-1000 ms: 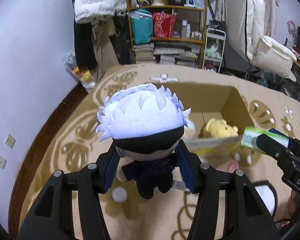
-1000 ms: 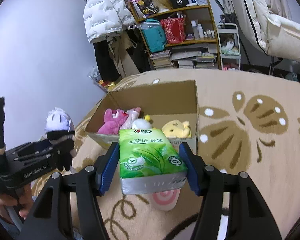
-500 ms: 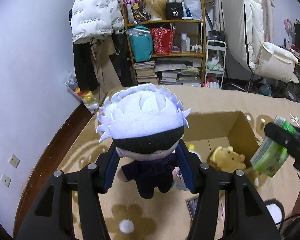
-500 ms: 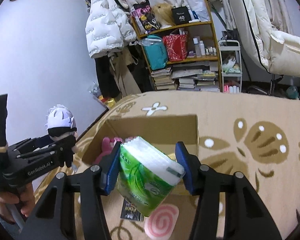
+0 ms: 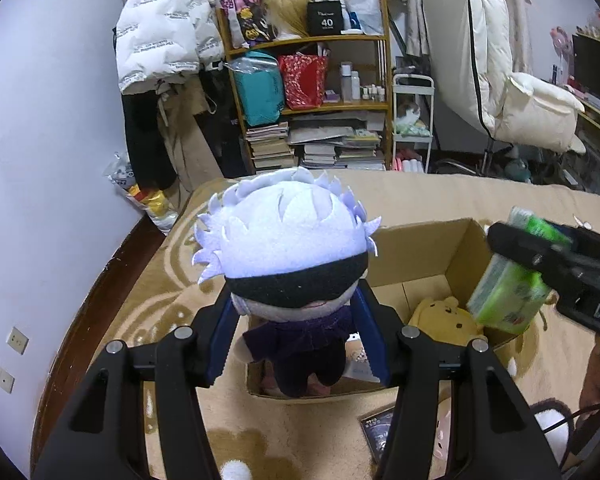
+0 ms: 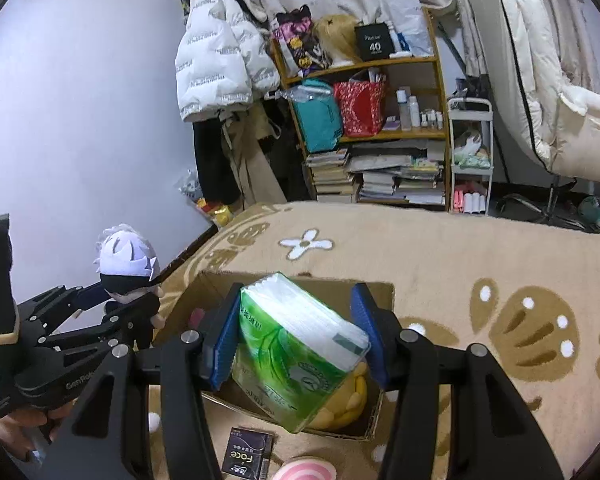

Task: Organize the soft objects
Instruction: 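Carry the doll and green tissue pack over the box and open both grippers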

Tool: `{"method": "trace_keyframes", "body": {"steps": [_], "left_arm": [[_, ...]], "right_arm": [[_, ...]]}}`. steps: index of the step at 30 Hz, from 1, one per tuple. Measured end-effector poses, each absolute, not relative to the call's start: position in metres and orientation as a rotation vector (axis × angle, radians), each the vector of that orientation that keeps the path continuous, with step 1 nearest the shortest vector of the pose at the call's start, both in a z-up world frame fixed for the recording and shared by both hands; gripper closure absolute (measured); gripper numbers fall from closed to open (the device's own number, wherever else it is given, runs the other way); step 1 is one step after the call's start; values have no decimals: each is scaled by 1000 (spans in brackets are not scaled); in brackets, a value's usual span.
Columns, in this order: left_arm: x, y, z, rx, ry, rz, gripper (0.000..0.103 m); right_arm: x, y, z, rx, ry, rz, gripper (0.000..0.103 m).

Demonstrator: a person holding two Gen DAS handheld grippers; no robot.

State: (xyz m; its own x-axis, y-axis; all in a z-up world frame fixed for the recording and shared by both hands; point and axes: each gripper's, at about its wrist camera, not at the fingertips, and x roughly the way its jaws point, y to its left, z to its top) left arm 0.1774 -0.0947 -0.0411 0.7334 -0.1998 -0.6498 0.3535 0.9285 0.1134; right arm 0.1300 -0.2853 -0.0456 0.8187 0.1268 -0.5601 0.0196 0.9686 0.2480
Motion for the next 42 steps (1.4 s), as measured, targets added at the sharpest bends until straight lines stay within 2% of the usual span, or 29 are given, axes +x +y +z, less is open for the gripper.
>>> {"method": "trace_keyframes", "body": {"steps": [12, 14, 18, 20, 23, 25, 27, 29, 32, 35, 38, 42], "left_arm": [[184, -104, -63, 254, 726, -335, 44], [186, -105, -66, 260, 738, -333, 36], [188, -104, -70, 260, 751, -320, 33], [189, -103, -70, 254, 760, -319, 22], [190, -100, -70, 246, 769, -306, 18], [189, -98, -68, 243, 766, -298, 15], [190, -96, -68, 232, 776, -294, 12], [190, -92, -67, 206, 785, -290, 12], [189, -87, -65, 184, 787, -283, 12], [186, -82, -59, 173, 762, -263, 12], [182, -75, -52, 152, 749, -250, 12], [175, -66, -41, 124, 745, -243, 12]], "right_arm": [[144, -282, -83, 272, 658, 80, 46], [146, -285, -88, 301, 659, 76, 46], [148, -294, -92, 357, 659, 75, 44], [148, -296, -93, 375, 662, 76, 44], [149, -298, -94, 389, 676, 81, 44], [148, -299, -95, 394, 686, 85, 41], [147, -298, -96, 396, 694, 88, 28], [145, -298, -94, 395, 691, 84, 25], [141, -297, -90, 379, 689, 74, 14], [133, -299, -83, 372, 675, 66, 10], [126, -303, -77, 380, 674, 50, 3], [115, -304, -69, 374, 669, 37, 2]]}}
